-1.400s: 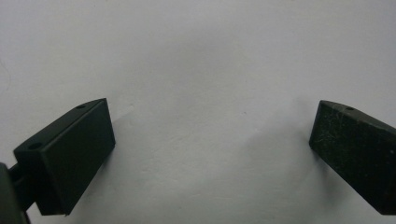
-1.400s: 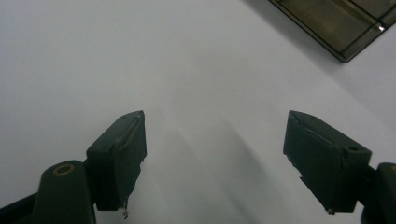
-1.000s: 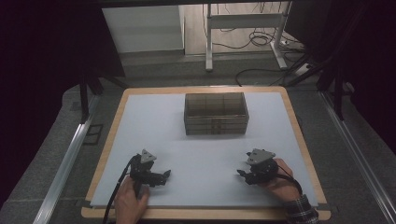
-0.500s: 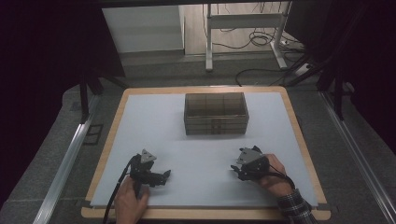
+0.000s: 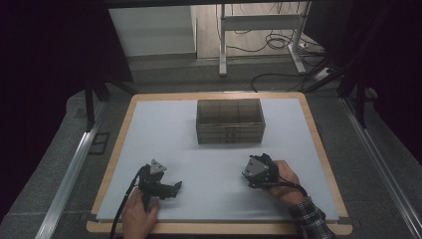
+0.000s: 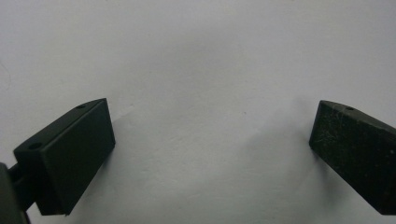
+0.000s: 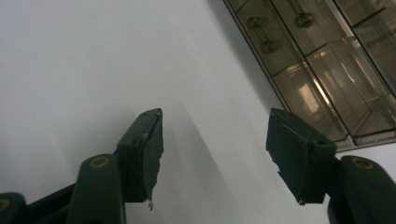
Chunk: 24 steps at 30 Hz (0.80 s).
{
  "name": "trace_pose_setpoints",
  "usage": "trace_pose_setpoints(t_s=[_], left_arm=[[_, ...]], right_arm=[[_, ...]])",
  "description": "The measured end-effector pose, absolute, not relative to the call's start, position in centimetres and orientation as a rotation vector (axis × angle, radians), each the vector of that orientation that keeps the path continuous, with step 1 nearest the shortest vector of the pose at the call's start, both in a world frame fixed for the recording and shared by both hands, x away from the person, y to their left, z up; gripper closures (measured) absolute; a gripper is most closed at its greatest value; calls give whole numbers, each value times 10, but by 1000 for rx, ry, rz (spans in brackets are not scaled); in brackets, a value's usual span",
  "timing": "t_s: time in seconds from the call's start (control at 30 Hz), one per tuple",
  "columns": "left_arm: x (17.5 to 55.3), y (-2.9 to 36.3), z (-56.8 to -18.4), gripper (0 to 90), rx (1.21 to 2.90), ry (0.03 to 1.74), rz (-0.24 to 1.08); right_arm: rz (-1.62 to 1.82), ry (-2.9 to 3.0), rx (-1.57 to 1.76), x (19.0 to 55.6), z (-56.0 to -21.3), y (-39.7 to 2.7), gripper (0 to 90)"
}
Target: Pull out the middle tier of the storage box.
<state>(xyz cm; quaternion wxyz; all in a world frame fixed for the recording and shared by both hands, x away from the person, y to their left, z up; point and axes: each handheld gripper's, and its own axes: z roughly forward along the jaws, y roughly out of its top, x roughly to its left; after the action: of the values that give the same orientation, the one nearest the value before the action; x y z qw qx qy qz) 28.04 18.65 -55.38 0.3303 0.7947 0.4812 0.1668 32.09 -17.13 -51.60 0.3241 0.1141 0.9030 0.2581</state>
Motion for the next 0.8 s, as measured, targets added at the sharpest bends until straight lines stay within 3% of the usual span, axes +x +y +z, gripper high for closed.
trace_pose_setpoints(t_s=[0.8], left_arm=[[280,187,-554,0,2078,1259,436]], right_arm=[[562,2276,185,332,-524,-144,442]])
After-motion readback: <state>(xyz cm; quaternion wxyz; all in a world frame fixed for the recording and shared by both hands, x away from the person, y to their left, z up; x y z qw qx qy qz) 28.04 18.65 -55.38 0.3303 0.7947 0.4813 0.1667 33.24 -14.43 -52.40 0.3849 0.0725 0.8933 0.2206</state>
